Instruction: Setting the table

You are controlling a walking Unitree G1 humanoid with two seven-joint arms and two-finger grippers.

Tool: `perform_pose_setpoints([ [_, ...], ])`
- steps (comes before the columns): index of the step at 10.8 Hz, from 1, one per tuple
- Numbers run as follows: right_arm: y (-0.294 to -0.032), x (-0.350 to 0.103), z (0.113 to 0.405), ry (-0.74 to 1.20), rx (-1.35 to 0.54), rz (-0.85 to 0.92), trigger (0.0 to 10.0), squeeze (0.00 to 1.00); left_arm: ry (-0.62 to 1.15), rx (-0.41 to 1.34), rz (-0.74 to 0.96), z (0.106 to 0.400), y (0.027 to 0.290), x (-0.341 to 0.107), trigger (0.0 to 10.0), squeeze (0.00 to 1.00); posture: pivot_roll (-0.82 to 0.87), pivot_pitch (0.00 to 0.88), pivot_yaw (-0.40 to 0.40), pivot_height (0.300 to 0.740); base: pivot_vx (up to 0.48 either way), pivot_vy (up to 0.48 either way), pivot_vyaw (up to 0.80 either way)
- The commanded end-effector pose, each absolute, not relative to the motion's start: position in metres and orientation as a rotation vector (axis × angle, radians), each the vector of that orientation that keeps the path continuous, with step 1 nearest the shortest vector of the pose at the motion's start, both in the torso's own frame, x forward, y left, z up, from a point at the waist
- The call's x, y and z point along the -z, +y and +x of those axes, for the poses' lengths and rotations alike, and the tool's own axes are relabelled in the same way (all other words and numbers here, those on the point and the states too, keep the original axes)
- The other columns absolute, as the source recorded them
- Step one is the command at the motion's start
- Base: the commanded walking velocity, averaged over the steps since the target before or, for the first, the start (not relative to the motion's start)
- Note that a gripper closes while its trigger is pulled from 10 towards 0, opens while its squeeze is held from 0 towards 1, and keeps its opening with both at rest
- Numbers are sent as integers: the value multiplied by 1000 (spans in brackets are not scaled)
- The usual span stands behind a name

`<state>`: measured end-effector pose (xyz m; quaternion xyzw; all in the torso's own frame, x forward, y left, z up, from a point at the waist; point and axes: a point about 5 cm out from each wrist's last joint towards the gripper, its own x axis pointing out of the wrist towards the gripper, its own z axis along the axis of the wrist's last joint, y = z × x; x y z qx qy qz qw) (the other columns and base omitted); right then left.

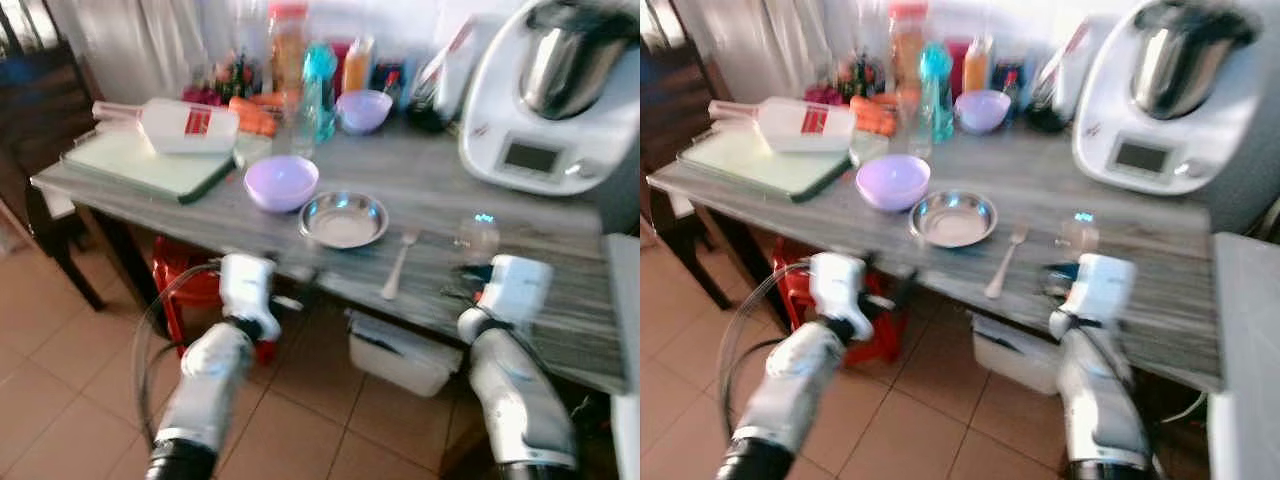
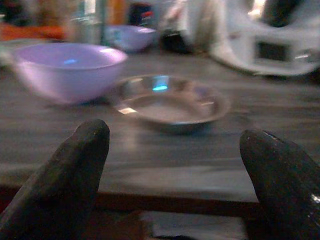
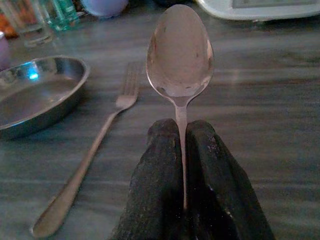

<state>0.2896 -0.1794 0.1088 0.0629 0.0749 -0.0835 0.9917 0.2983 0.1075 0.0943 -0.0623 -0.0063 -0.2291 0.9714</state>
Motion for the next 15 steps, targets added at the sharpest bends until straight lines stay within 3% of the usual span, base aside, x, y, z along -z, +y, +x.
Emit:
perform_pose_setpoints([
  [1, -185, -113, 291, 135, 181, 122, 10000, 0, -4, 511, -107, 297, 102, -94, 10000, 0, 25, 0, 11, 740, 0, 0, 0],
  [2, -182, -114, 292, 135, 178, 132, 10000, 0, -10, 628, -120, 289, 99, -95, 10000, 0, 26, 0, 10, 740, 0, 0, 0],
  [7, -165, -119, 314, 154, 195, 311, 10000, 0, 58, 872, -76, 267, 96, -88, 10000, 0, 45, 0, 7, 740, 0, 0, 0],
  [15, -160, -115, 349, 198, 222, 368, 10000, 0, 131, 993, -93, 256, 100, -87, 10000, 0, 60, 0, 2, 740, 0, 0, 0],
])
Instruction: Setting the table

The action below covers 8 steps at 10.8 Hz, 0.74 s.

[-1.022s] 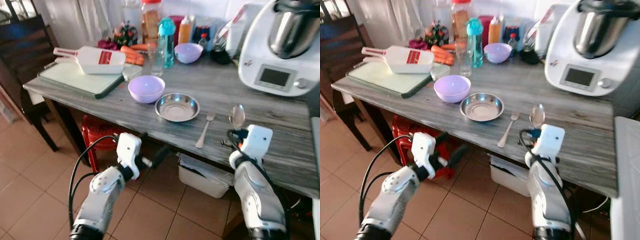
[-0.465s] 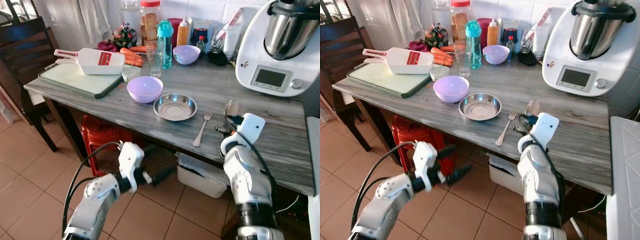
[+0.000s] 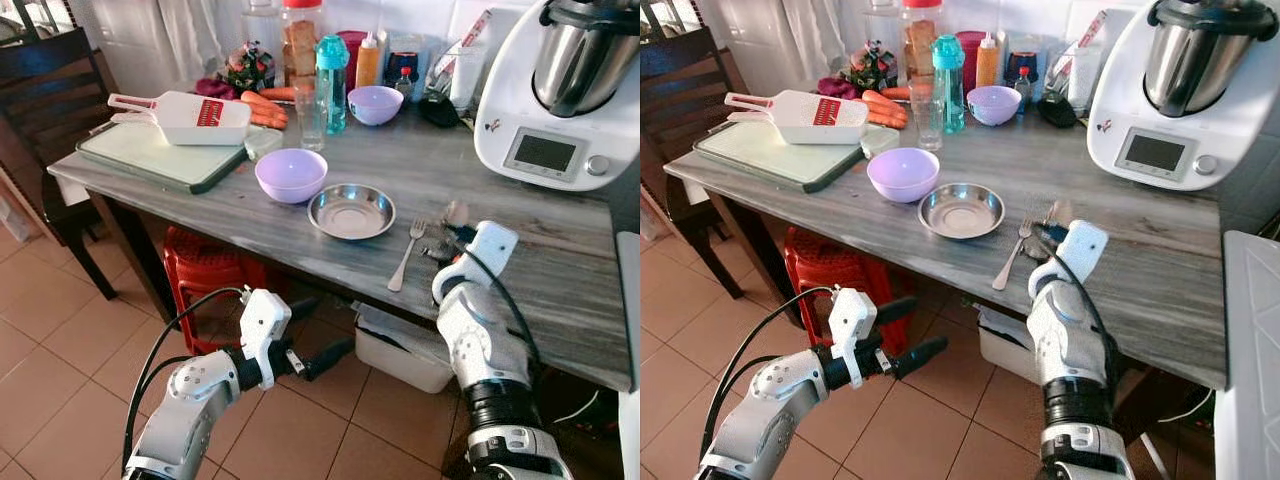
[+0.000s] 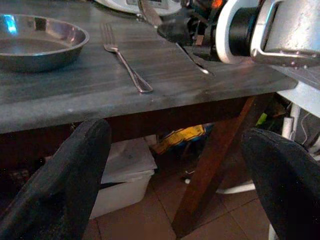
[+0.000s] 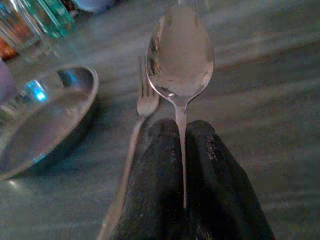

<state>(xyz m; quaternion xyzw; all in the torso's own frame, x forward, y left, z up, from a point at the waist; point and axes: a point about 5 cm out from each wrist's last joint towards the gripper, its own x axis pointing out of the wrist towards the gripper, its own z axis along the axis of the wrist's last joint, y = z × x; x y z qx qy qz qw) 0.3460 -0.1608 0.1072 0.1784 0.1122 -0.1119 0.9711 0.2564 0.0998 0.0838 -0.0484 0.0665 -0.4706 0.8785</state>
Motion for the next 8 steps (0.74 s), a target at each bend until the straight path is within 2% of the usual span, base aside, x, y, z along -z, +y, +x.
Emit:
perform_pose_setpoints([
  [1, -163, -113, 352, 206, 226, 369, 10000, 0, 132, 992, -92, 255, 100, -87, 10000, 0, 67, 0, 2, 740, 0, 0, 0],
  [8, -165, -104, 370, 251, 235, 418, 10000, 0, 137, 979, -71, 253, 104, -90, 10000, 0, 105, 0, 3, 740, 0, 0, 0],
])
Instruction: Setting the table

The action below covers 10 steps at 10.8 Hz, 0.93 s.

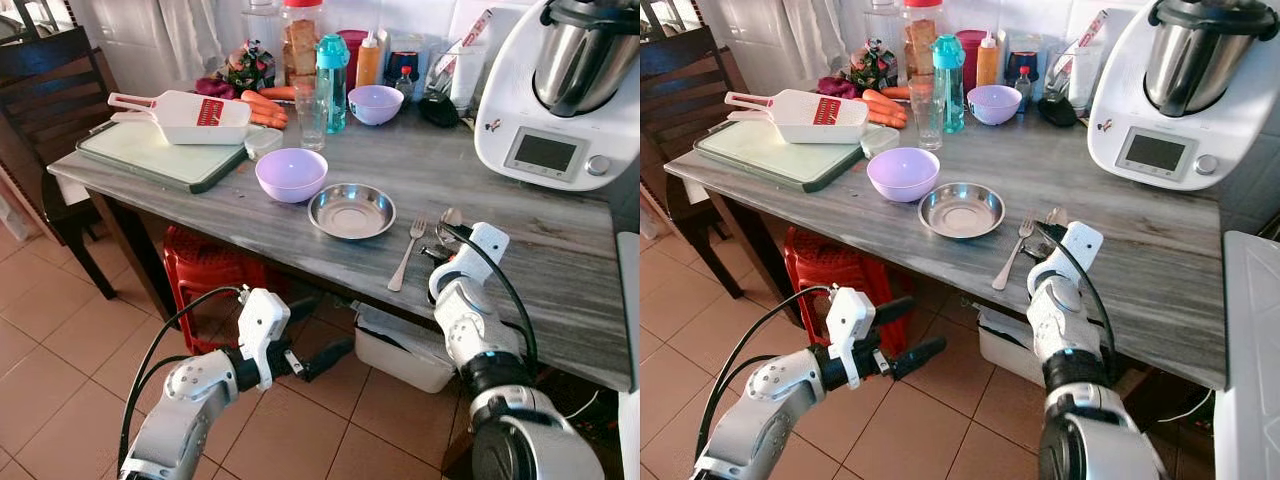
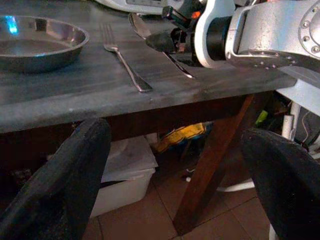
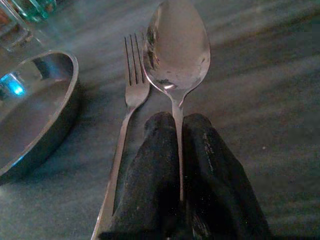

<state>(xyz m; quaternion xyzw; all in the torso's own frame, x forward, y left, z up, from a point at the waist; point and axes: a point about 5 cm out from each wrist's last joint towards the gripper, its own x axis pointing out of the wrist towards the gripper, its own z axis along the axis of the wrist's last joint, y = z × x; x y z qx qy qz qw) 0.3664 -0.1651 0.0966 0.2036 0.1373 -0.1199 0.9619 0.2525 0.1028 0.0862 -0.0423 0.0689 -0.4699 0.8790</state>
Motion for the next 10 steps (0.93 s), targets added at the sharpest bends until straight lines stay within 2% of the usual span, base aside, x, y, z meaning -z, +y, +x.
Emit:
perform_pose_setpoints([
  [1, -165, -103, 371, 255, 236, 423, 10000, 0, 139, 979, -70, 252, 105, -89, 10000, 0, 108, 0, 4, 740, 0, 0, 0],
  [10, -164, -100, 372, 273, 235, 443, 10000, 0, 146, 980, -62, 250, 106, -87, 10000, 0, 111, 0, 6, 740, 0, 0, 0],
])
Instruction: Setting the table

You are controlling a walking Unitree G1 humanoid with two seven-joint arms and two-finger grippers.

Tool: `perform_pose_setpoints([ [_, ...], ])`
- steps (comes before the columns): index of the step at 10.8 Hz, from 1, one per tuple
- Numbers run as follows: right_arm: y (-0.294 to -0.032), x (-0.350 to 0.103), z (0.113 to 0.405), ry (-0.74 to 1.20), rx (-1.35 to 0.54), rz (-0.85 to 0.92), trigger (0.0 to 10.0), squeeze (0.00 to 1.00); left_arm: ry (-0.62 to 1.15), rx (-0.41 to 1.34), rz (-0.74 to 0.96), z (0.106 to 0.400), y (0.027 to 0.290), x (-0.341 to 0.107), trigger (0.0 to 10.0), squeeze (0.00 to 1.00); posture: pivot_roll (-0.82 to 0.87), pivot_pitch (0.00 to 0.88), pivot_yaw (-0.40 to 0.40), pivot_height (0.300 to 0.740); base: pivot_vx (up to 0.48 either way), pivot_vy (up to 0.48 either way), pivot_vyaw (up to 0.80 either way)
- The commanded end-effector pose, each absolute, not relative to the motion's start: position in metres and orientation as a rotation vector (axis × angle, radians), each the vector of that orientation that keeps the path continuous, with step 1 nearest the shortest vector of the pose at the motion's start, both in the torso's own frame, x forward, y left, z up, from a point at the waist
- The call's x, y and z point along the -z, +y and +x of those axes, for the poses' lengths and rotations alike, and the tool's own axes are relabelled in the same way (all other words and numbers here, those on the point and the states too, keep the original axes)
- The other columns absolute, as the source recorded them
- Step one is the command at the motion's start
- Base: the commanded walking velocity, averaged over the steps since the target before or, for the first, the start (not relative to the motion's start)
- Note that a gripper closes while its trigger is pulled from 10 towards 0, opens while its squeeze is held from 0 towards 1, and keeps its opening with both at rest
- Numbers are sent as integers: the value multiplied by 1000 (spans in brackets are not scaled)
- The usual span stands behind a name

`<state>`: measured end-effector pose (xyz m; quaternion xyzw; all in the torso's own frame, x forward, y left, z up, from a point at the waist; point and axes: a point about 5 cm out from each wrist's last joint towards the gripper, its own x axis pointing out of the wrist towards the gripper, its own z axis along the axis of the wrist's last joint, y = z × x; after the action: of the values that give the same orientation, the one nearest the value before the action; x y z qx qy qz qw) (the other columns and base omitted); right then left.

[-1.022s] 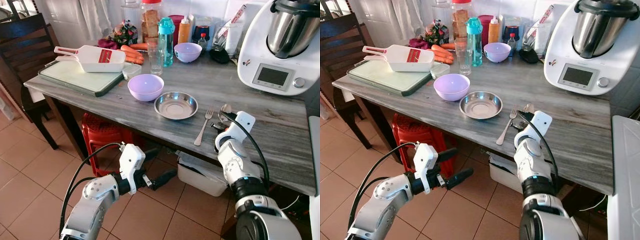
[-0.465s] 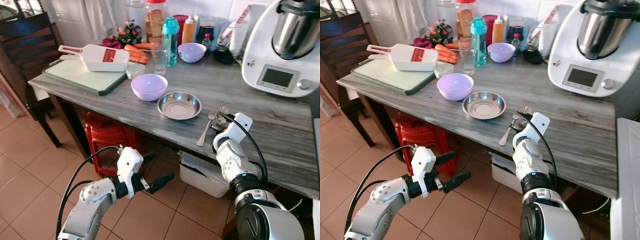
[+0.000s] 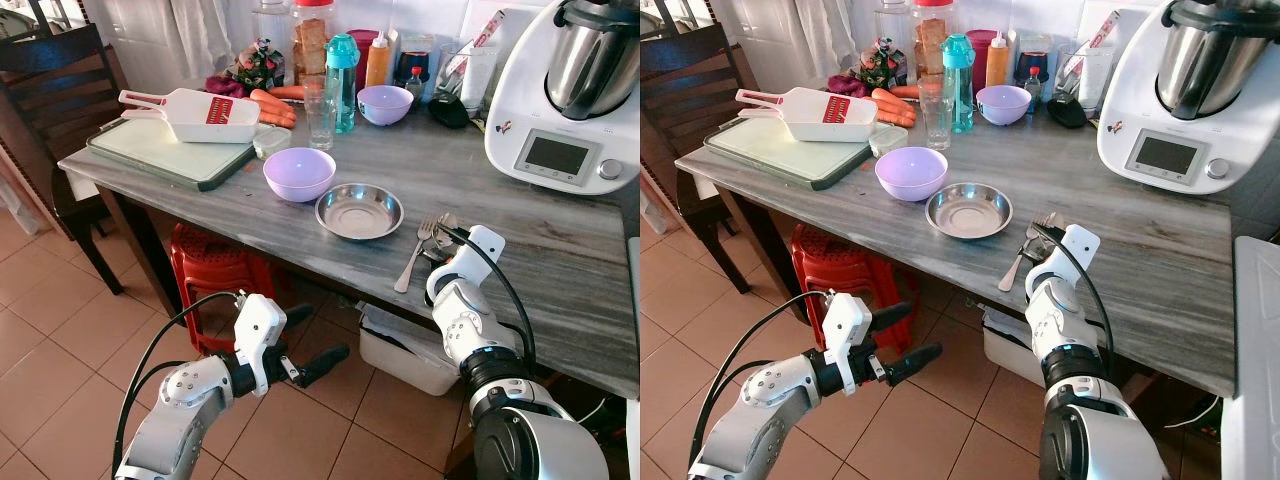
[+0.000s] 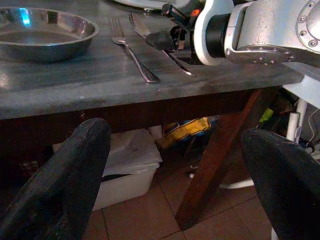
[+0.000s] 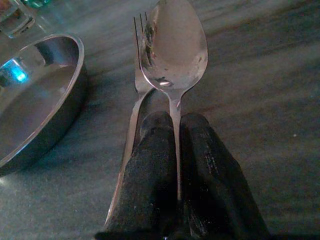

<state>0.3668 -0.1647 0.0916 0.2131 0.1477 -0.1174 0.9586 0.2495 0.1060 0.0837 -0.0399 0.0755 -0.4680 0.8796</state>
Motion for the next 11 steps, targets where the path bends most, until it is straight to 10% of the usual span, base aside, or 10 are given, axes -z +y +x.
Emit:
perform_pose_setpoints([
  [1, -164, -100, 372, 273, 235, 443, 10000, 0, 146, 980, -62, 250, 106, -87, 10000, 0, 111, 0, 6, 740, 0, 0, 0],
  [9, -177, -96, 373, 285, 287, 378, 10000, 0, 125, 963, -48, 253, 104, -92, 10000, 0, 112, 0, 9, 740, 0, 0, 0],
  [10, -176, -98, 374, 284, 278, 387, 10000, 729, 125, 962, -48, 252, 104, -92, 10000, 0, 114, 0, 7, 740, 0, 0, 0],
  [11, -175, -98, 375, 285, 276, 384, 10000, 996, 125, 962, -48, 252, 104, -92, 10000, 0, 114, 0, 6, 740, 0, 0, 0],
])
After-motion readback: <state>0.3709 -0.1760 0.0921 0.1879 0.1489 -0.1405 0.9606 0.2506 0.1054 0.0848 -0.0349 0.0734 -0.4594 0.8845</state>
